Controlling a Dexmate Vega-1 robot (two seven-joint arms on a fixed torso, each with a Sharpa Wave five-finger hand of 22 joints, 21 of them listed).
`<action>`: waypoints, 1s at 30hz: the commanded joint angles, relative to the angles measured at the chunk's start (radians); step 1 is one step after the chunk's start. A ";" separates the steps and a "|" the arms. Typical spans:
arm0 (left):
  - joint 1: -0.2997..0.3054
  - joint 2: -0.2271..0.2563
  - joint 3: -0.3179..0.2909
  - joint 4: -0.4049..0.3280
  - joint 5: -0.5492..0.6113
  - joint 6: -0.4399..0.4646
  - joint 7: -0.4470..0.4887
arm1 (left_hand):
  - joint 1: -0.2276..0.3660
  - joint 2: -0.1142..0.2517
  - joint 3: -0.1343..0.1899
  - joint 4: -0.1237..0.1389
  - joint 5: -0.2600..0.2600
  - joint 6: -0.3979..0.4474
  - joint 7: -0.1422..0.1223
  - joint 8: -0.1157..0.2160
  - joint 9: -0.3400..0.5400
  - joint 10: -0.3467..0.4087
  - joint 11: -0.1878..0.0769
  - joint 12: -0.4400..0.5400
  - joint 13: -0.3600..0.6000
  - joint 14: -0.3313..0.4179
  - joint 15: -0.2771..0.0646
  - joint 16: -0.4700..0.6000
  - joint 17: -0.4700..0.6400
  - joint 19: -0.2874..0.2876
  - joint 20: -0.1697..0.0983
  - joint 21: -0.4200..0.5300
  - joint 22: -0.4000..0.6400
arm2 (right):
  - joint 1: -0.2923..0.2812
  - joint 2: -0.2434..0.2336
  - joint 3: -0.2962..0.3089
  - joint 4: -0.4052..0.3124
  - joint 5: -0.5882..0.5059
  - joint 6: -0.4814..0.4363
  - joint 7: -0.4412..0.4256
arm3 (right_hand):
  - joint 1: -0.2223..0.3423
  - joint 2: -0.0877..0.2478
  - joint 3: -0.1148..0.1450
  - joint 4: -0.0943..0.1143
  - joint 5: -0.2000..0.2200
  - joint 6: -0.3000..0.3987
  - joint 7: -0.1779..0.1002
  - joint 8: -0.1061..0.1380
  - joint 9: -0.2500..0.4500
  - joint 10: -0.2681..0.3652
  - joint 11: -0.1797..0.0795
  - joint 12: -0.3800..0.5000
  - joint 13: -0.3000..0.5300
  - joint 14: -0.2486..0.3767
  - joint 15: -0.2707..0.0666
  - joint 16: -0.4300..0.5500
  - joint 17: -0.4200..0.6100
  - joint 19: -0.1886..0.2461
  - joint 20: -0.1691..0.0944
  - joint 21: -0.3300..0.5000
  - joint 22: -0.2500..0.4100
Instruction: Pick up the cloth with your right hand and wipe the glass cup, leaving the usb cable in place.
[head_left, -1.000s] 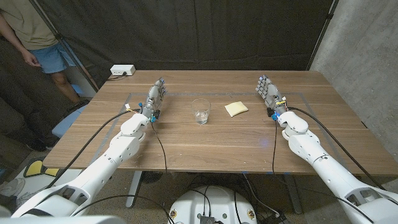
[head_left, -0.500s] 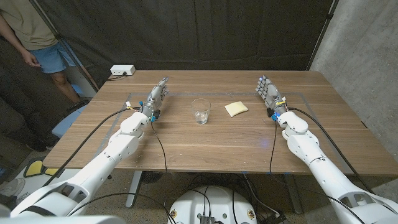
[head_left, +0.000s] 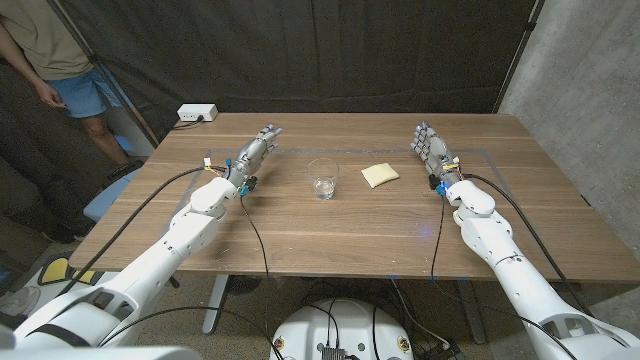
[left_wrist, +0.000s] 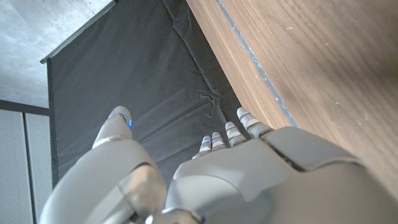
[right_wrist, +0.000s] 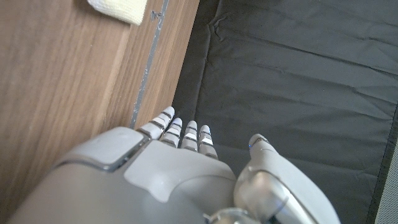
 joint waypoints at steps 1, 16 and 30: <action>-0.022 0.022 0.018 0.022 0.028 -0.053 -0.086 | 0.020 -0.009 -0.004 -0.010 0.009 -0.057 -0.006 0.002 0.002 0.021 0.006 0.014 0.006 0.019 -0.001 0.009 0.002 0.006 0.021 0.006 0.005 | -0.036 0.015 0.019 -0.052 -0.029 -0.022 -0.010 | 0.002 -0.010 0.003 -0.004 -0.005 0.003 -0.011 0.007 0.002 0.010 0.001 0.009 0.002 0.002 0.016 0.005 0.004 0.004 0.002 0.007 0.005; -0.041 0.045 0.036 0.050 0.015 -0.117 -0.237 | 0.050 -0.028 -0.017 -0.023 0.021 -0.060 0.015 -0.004 0.005 0.034 0.027 0.015 0.010 0.021 0.013 0.003 0.004 -0.014 0.009 -0.007 0.006 | -0.103 0.000 0.022 -0.160 -0.065 -0.048 -0.051 | 0.003 -0.017 -0.001 -0.010 -0.006 0.004 -0.012 0.006 0.002 0.021 0.016 0.012 0.003 0.012 0.033 0.008 0.004 0.010 0.020 0.010 0.005; -0.049 0.089 0.061 0.021 0.077 -0.133 -0.273 | 0.081 -0.046 -0.032 -0.035 0.037 -0.066 0.040 -0.011 0.007 0.030 0.054 0.012 0.012 0.014 0.030 -0.002 0.005 -0.015 0.012 -0.011 0.006 | -0.150 -0.038 -0.007 -0.246 -0.123 -0.077 -0.118 | 0.020 -0.040 -0.005 -0.031 -0.008 0.005 -0.010 0.008 0.002 0.024 0.027 0.012 0.004 0.017 0.040 0.008 0.005 0.014 0.025 0.010 0.004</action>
